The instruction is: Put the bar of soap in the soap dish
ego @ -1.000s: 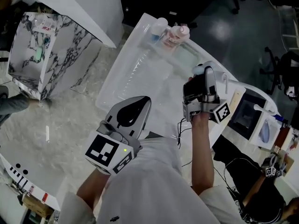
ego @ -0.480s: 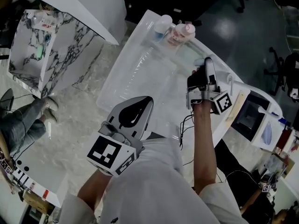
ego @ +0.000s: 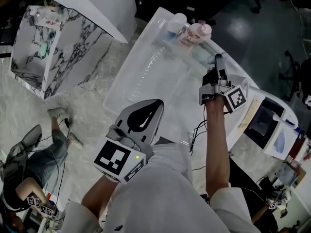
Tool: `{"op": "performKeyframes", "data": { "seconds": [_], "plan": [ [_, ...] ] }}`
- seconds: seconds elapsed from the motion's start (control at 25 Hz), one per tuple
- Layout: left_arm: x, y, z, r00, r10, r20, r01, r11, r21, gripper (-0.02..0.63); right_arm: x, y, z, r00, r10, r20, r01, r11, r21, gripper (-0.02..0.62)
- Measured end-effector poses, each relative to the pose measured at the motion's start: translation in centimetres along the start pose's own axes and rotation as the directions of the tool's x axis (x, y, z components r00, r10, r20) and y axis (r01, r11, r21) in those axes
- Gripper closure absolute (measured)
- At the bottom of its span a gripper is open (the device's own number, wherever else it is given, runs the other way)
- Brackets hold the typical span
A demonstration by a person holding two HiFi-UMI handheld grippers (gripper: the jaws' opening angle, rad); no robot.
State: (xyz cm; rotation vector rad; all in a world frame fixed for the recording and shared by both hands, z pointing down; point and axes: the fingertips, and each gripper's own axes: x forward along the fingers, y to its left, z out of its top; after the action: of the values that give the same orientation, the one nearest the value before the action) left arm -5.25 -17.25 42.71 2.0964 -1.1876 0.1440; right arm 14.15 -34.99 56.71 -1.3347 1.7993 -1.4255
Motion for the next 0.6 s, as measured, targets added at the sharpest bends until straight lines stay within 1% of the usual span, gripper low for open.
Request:
{"op": "performKeyframes", "data": {
  "seconds": [0.16, 0.32, 0.48, 0.56, 0.6],
  "plan": [
    [-0.1, 0.4, -0.3, 1.0, 0.006, -0.012, -0.006, 1.0, -0.004, 0.597, 0.8, -1.1, -0.3, 0.997, -0.068, -0.041, 0.063, 0.992, -0.109, 0.33],
    [-0.1, 0.8, -0.4, 1.0, 0.012, -0.013, -0.012, 1.0, -0.011, 0.597, 1.4, -2.8, -0.7, 0.981, -0.182, -0.064, 0.166, 0.966, -0.199, 0.33],
    [-0.1, 1.2, -0.5, 1.0, 0.016, -0.014, -0.017, 1.0, -0.016, 0.597, 1.9, -3.9, -0.9, 0.962, -0.261, -0.077, 0.23, 0.932, -0.281, 0.331],
    [-0.2, 1.5, -0.4, 1.0, 0.02, -0.014, -0.02, 1.0, -0.018, 0.597, 2.1, -4.2, -1.1, 0.947, -0.311, -0.085, 0.266, 0.903, -0.336, 0.33],
    [-0.2, 1.7, -0.4, 1.0, 0.023, -0.013, -0.023, 1.0, -0.019, 0.597, 2.1, -4.3, -1.3, 0.937, -0.339, -0.087, 0.286, 0.883, -0.371, 0.33]
  ]
}}
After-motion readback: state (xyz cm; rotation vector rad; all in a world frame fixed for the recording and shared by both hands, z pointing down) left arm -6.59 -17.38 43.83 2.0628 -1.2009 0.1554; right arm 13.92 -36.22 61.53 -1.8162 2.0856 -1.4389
